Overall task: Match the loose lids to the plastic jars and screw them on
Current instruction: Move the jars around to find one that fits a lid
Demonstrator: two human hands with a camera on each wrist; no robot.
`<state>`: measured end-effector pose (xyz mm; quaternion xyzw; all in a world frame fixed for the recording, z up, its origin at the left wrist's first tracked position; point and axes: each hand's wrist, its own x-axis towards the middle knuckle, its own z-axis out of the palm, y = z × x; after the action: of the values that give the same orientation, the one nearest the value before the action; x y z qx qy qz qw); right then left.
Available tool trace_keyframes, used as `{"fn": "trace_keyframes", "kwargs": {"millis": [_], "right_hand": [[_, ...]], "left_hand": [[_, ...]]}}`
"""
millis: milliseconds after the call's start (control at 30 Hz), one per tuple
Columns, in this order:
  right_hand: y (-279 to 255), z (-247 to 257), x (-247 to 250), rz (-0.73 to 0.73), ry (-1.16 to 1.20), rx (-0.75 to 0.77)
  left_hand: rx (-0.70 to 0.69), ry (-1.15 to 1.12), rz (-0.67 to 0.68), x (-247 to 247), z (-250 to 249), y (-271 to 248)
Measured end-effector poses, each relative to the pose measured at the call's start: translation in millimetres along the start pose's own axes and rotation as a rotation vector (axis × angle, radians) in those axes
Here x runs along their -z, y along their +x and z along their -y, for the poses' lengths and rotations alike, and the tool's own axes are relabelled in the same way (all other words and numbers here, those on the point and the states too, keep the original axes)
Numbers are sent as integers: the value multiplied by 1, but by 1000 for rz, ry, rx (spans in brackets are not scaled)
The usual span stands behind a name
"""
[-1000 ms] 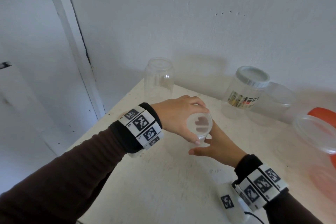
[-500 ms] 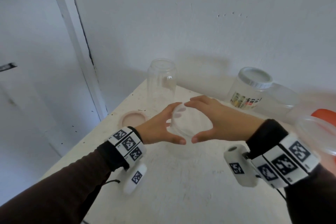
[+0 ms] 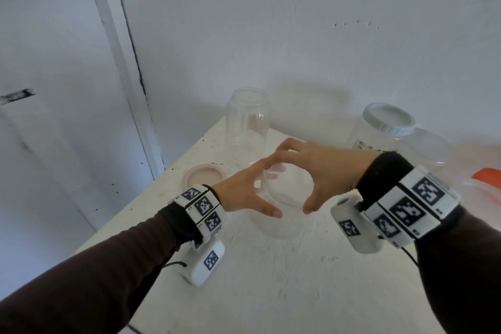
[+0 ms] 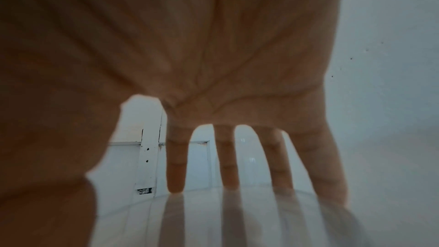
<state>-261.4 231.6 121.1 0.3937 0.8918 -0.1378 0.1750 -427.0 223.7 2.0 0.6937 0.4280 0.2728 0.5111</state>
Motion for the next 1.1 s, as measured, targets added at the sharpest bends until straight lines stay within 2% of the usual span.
{"fn": "trace_keyframes", "kwargs": {"millis": [167, 267, 333, 467, 533, 667, 733, 800, 900, 967, 1100], "right_hand": [[5, 9, -13, -174, -85, -189], [3, 12, -21, -196, -171, -250], [0, 6, -18, -161, -146, -195], [-7, 1, -5, 33, -9, -19], [-6, 1, -7, 12, -29, -30], [1, 9, -15, -136, -122, -199], [4, 9, -17, -156, -158, -240], [3, 5, -12, -115, -91, -219], [-4, 1, -1, 37, 3, -71], [-5, 1, -1, 77, -8, -7], [0, 5, -17, -84, -62, -63]], "left_hand": [[12, 28, -32, 0, -1, 0], [19, 27, -35, -1, -2, -1], [16, 41, -42, -1, -3, -1], [19, 60, -48, -1, -2, 0], [12, 52, -47, -1, -2, 0], [20, 49, -36, -1, -3, 0], [27, 48, -42, -1, -3, 1], [29, 50, -44, -1, -2, 0], [32, 52, -45, -2, -2, 1], [32, 46, -55, -2, -2, 1], [26, 43, -57, -2, -2, 1]]}}
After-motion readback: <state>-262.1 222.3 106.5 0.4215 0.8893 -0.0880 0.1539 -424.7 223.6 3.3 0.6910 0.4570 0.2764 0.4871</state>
